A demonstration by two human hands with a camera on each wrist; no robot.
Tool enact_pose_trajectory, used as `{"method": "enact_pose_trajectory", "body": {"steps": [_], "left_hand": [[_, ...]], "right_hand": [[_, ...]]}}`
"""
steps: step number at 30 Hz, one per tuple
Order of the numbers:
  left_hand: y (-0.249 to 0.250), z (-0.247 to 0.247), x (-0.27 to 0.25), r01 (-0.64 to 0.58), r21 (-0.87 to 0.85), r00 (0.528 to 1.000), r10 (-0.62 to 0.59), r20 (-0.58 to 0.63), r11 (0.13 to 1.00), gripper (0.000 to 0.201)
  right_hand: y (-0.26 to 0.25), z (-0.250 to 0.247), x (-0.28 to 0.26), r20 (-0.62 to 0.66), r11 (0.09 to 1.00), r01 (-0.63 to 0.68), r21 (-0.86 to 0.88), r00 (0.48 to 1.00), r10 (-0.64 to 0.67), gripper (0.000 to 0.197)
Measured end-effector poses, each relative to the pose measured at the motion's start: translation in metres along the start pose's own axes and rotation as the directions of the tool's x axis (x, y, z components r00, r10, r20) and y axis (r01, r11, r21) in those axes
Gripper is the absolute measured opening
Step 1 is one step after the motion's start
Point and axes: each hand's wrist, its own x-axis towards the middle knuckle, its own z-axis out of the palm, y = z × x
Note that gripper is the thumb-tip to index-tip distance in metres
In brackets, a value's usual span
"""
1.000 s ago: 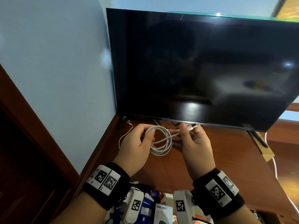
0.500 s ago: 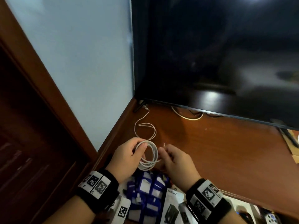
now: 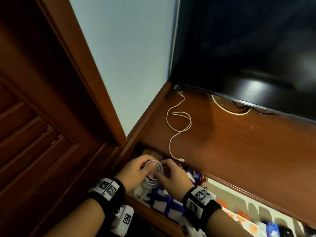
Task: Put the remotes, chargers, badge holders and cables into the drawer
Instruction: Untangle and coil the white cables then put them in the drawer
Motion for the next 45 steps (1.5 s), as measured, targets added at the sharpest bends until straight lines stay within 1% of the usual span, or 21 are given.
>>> {"method": "enact_pose_trajectory", "body": {"steps": [2,4,6,8,10,12,13,14,16,18,21,24,26,29,33,35,37,39,41,43,45], "left_hand": [[-0.010,0.001,0.005,0.027,0.000,0.999,-0.027,0.027,1.000,0.015],[-0.017,0.001,0.008,0.063,0.006,0.997,-0.063,0.046,0.998,0.015],[-0.023,0.000,0.010,0.090,0.016,0.995,-0.091,0.046,0.996,0.014],[-0.029,-0.002,0.011,0.122,0.048,0.992,-0.123,0.027,0.991,0.016],[-0.036,-0.005,0.010,0.173,0.106,0.985,-0.172,-0.020,0.979,0.026],[-0.041,-0.009,0.008,0.222,0.146,0.974,-0.214,-0.067,0.964,0.034],[-0.044,-0.011,0.006,0.237,0.159,0.970,-0.226,-0.084,0.958,0.034],[-0.047,-0.013,0.005,0.248,0.168,0.967,-0.235,-0.093,0.954,0.034],[-0.053,-0.016,0.002,0.257,0.186,0.965,-0.243,-0.096,0.948,0.032],[-0.060,-0.017,0.000,0.262,0.194,0.964,-0.247,-0.095,0.946,0.030],[-0.063,-0.014,0.001,0.244,0.191,0.968,-0.228,-0.101,0.951,0.027],[-0.065,-0.010,0.003,0.225,0.210,0.973,-0.208,-0.103,0.951,0.027],[-0.065,-0.008,0.004,0.225,0.214,0.974,-0.210,-0.091,0.951,0.028],[-0.065,-0.006,0.007,0.216,0.234,0.976,-0.202,-0.084,0.948,0.030],[-0.064,-0.003,0.013,0.211,0.278,0.977,-0.190,-0.099,0.937,0.034],[-0.064,0.001,0.018,0.202,0.373,0.979,-0.195,-0.055,0.906,0.036],[-0.063,0.009,0.022,0.144,0.505,0.981,-0.189,0.039,0.851,0.035],[-0.059,0.018,0.026,0.073,0.624,0.976,-0.184,0.115,0.778,0.028],[-0.058,0.029,0.030,0.019,0.718,0.965,-0.201,0.169,0.696,0.035],[-0.057,0.039,0.033,0.023,0.799,0.952,-0.257,0.165,0.600,0.048],[-0.054,0.046,0.035,0.040,0.879,0.947,-0.299,0.119,0.474,0.048]], "right_hand": [[0.009,0.010,0.009,0.094,0.978,-0.098,0.183,0.992,0.081,0.023],[0.017,0.015,0.015,0.162,0.930,-0.184,0.317,0.977,0.138,0.021],[0.022,0.019,0.019,0.174,0.881,-0.236,0.410,0.968,0.179,0.023],[0.027,0.025,0.027,0.151,0.870,-0.264,0.416,0.964,0.221,0.022],[0.031,0.031,0.037,0.106,0.896,-0.280,0.346,0.960,0.259,0.019],[0.038,0.037,0.050,0.060,0.931,-0.284,0.228,0.959,0.278,0.014],[0.040,0.039,0.057,0.040,0.949,-0.281,0.143,0.960,0.278,0.016],[0.042,0.041,0.064,0.031,0.960,-0.277,0.046,0.961,0.276,0.023],[0.045,0.046,0.078,0.055,0.951,-0.271,-0.147,0.958,0.281,0.034],[0.044,0.050,0.090,0.112,0.930,-0.239,-0.278,0.954,0.279,0.032],[0.035,0.056,0.107,0.186,0.895,-0.145,-0.422,0.952,0.242,0.033],[0.032,0.066,0.123,0.216,0.864,-0.105,-0.492,0.947,0.237,0.030],[0.031,0.070,0.129,0.200,0.845,-0.134,-0.518,0.941,0.271,0.027],[0.032,0.070,0.136,0.221,0.823,-0.137,-0.552,0.927,0.302,0.029],[0.027,0.062,0.136,0.187,0.828,-0.124,-0.547,0.946,0.265,0.030],[0.024,0.057,0.131,0.174,0.846,-0.098,-0.525,0.960,0.219,0.029],[0.023,0.051,0.125,0.168,0.871,-0.089,-0.483,0.967,0.191,0.029],[0.022,0.044,0.117,0.169,0.867,-0.076,-0.493,0.969,0.181,0.031],[0.022,0.038,0.107,0.191,0.845,-0.052,-0.532,0.965,0.180,0.032],[0.023,0.032,0.095,0.188,0.850,-0.043,-0.525,0.968,0.166,0.031],[0.025,0.025,0.082,0.155,0.877,-0.081,-0.474,0.973,0.173,0.028]]}}
